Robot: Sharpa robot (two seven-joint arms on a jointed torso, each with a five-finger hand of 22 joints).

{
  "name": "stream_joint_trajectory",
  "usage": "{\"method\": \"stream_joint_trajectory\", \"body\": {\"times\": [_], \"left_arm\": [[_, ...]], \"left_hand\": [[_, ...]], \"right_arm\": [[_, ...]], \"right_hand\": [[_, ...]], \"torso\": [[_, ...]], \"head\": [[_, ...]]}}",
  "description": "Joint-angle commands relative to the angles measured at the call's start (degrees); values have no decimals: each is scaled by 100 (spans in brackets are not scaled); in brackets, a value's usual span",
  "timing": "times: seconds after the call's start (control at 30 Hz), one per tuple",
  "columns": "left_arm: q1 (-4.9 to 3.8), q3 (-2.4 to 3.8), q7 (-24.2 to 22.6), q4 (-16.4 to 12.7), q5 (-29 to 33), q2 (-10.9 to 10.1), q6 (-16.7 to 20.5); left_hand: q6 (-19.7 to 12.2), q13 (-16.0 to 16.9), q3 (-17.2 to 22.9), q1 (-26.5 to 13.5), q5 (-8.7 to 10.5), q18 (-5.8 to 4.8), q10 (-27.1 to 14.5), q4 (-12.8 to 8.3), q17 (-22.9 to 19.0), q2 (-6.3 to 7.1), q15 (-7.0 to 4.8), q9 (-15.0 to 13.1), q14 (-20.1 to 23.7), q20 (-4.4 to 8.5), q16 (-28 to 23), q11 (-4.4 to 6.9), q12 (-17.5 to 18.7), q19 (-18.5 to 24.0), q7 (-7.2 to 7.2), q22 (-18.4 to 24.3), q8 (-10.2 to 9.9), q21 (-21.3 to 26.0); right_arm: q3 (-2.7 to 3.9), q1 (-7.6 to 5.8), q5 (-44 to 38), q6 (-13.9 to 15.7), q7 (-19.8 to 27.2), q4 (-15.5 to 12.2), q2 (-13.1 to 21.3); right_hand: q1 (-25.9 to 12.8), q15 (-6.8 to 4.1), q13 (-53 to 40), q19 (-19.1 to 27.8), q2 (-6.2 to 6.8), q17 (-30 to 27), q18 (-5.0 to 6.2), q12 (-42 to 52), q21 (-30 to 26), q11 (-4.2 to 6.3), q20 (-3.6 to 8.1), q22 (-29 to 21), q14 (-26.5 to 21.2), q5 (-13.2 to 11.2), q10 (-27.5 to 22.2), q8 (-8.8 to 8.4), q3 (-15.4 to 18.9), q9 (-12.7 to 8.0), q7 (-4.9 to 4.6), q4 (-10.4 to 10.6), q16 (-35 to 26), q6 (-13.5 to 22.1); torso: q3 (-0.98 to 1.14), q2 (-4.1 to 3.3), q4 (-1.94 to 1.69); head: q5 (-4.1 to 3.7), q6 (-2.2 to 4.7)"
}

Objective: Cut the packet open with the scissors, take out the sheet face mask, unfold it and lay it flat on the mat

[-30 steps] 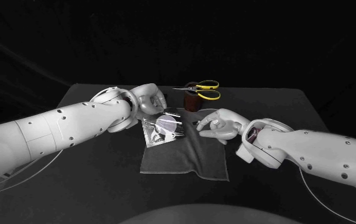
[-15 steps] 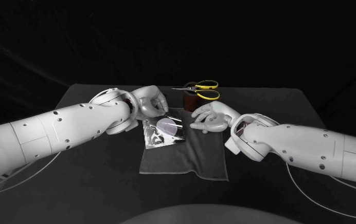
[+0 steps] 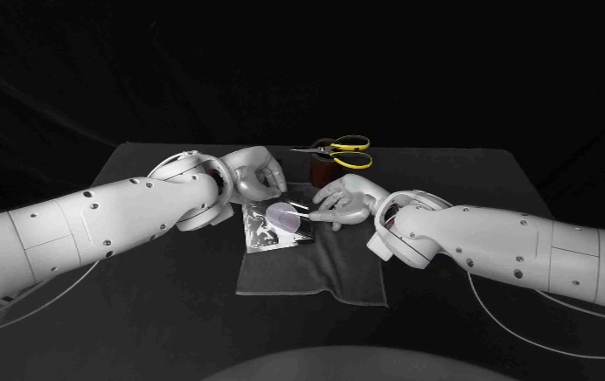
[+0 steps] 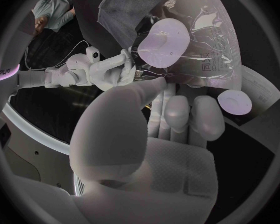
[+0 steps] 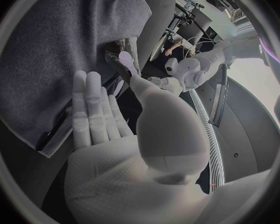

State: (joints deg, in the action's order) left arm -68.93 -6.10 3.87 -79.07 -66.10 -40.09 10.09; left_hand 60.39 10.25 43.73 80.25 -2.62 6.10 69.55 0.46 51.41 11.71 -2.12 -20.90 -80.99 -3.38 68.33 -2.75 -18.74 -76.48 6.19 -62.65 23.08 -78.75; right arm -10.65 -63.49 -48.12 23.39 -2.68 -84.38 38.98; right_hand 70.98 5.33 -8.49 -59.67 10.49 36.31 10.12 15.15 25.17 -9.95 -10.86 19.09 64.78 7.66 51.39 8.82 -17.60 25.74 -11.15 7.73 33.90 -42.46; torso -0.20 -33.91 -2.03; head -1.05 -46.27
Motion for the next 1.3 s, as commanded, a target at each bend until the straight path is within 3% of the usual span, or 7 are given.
{"method": "stream_joint_trajectory", "body": {"times": [0.03, 0.5, 0.77, 0.93, 1.03, 1.27, 1.3], "left_arm": [[-3, 3, -131, -63, 42, -23, -19], [-2, 3, -185, -169, 93, -66, 3], [-2, 3, -267, -217, 261, -87, 50], [-2, 3, -364, -228, 474, -126, 138], [-3, 3, -417, -230, 607, -155, 217], [-4, 2, -516, -255, 819, -228, 271], [-4, 2, -524, -266, 803, -237, 228]], "left_hand": [[9, 7, 36, -9, -19, -104, 95, 0, -2, -48, -16, -8, -37, 2, 33, 84, -25, -44, -26, -1, 27, -21], [3, 19, 45, -28, -18, -105, 94, -8, -7, -57, -15, -27, -36, 2, 30, 83, -26, -47, -26, -9, 31, -24], [-7, 29, 53, -41, -19, -103, 87, -16, -18, -61, -13, -42, -32, 3, 22, 82, -24, -43, -25, -4, 32, -22], [-31, 47, 66, -74, -19, -91, 64, -32, -27, -65, -10, -74, -21, 2, 13, 77, -14, -4, -19, 66, 32, 8], [-56, 58, 70, -96, -19, -81, 40, -47, -67, -63, -6, -97, -2, 0, -15, 73, -2, 27, -13, 119, 28, 32], [-580, 26, -108, -384, -10, 185, -469, -47, -1413, 36, 174, -115, 762, -136, -986, -136, 275, 984, 172, 1712, -273, 835], [-740, -47, -245, -562, -29, 278, -711, 62, -1656, 135, 266, -71, 1050, -214, -1229, -223, 425, 1420, 218, 2381, -385, 1230]], "right_arm": [[4, 18, 83, -268, -66, 20, -55], [5, 66, 108, -446, 12, 228, -379], [5, 76, 275, -181, 233, 294, -450], [5, 79, 403, 106, 418, 280, -413], [5, 81, 464, 203, 498, 242, -379], [6, 84, 541, 298, 593, 59, -255], [8, 84, 546, 303, 592, 21, -228]], "right_hand": [[52, 6, 22, -16, 3, -13, 19, -31, -44, -16, -14, -13, -22, -31, -22, -16, 62, -8, -323, 5, 33, 35], [173, 24, 245, -28, -145, -126, 26, -39, -136, -23, -37, -102, -149, -49, 17, 34, 447, -52, -322, 196, 213, -21], [765, -425, 327, -707, -776, -64, 52, 317, 381, 466, 352, 146, 635, -458, 1279, 492, 4, -51, 184, 218, 1071, -1072], [863, -688, 301, -1019, -824, 65, 40, 324, 848, 761, 609, 458, 1080, -481, 2102, 779, -738, 11, 486, 102, 1567, -1616], [769, -754, 276, -1069, -788, 285, 34, 298, 1008, 833, 680, 584, 1237, -484, 2356, 909, -1000, 78, 559, 63, 1823, -1717], [551, -808, 250, -1028, -663, 545, 22, 167, 1221, 890, 745, 789, 1356, -484, 2602, 1103, -1445, 186, 615, -70, 2071, -1757], [510, -812, 246, -1012, -641, 556, 21, 139, 1251, 893, 749, 821, 1362, -484, 2629, 1130, -1511, 201, 618, -101, 2083, -1752]], "torso": [[3, -1, 2], [1, 3, 2], [-3, 5, 3], [5, 4, 6], [10, 4, 7], [9, 7, 14], [9, 7, 12]], "head": [[2, -11], [20, -12], [30, -17], [43, -16], [47, -8], [40, 4], [36, 5]]}}
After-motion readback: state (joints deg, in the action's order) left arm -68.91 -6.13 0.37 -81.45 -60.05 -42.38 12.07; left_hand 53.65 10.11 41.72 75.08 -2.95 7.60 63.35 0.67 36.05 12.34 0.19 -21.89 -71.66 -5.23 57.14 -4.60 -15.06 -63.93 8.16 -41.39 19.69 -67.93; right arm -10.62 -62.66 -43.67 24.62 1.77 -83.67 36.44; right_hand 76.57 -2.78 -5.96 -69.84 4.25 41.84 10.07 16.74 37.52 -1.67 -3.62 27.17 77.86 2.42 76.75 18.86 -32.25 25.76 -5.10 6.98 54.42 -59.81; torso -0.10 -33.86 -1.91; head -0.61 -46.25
